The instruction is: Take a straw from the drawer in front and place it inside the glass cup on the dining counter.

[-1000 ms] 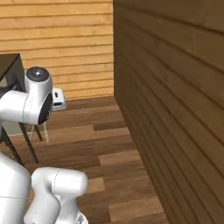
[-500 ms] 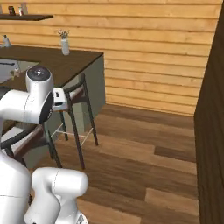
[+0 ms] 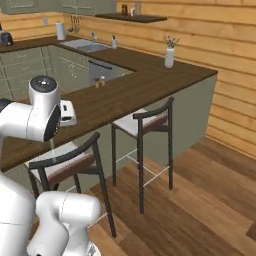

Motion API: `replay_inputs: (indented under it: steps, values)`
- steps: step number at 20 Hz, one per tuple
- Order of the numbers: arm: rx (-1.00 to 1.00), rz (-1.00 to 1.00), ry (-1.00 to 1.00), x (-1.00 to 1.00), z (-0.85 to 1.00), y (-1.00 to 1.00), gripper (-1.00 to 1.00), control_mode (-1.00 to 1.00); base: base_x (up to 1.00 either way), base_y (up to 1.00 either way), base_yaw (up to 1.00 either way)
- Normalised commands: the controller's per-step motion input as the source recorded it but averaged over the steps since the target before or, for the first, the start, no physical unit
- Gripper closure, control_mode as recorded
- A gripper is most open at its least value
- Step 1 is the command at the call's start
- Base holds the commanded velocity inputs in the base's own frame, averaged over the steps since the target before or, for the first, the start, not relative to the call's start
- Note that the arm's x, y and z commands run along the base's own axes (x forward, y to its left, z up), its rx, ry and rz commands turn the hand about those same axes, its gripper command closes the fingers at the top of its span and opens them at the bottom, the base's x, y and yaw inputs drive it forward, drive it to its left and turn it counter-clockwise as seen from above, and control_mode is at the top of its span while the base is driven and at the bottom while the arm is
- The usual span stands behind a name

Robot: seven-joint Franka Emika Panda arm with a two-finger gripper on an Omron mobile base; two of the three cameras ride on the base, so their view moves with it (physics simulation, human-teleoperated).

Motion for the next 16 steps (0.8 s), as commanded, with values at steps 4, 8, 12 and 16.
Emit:
replay_inputs:
  steps: [4, 8, 12, 16]
  values:
    - [0.00, 0.00, 0.00, 0.00, 0.00, 0.00, 1.00, 1.00, 0.22, -0.61, 0.71]
    - [0.00, 0.00, 0.00, 0.00, 0.00, 0.00, 1.00, 1.00, 0.29, -0.71, 0.64]
    - [0.00, 0.00, 0.00, 0.00, 0.00, 0.00, 1.00, 1.00, 0.34, -0.85, 0.57]
    - [0.00, 0.00, 0.00, 0.00, 0.00, 0.00, 1.00, 1.00, 0.51, -0.77, 0.45]
